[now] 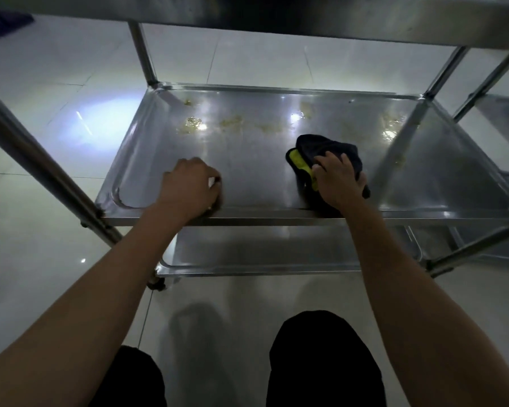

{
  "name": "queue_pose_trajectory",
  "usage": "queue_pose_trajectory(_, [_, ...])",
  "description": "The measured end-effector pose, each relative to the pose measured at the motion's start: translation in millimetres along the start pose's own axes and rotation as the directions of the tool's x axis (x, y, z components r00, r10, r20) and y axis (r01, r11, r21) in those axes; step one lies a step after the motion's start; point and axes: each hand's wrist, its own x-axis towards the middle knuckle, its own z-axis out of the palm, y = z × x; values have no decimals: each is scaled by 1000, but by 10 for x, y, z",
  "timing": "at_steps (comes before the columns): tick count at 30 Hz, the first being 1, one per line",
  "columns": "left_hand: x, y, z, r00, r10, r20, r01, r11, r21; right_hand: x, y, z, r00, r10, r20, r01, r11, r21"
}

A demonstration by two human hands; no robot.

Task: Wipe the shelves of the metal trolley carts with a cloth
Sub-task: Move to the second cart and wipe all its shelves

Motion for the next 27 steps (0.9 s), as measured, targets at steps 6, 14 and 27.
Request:
queue_pose_trajectory(6, [-116, -22, 111, 997, 51, -54, -47, 996, 74, 162, -88, 33, 999, -42, 25, 44, 992, -115])
queue_pose_trajectory(14, [-58, -189, 44, 999, 22, 50, -24, 999, 46, 558, -1019, 420, 981, -174, 88, 179, 982, -52])
queue_pose_trajectory(27, [-145, -896, -45, 1000, -12, -22, 15, 994, 110, 794, -2701, 869, 866, -399, 300, 400, 914, 61])
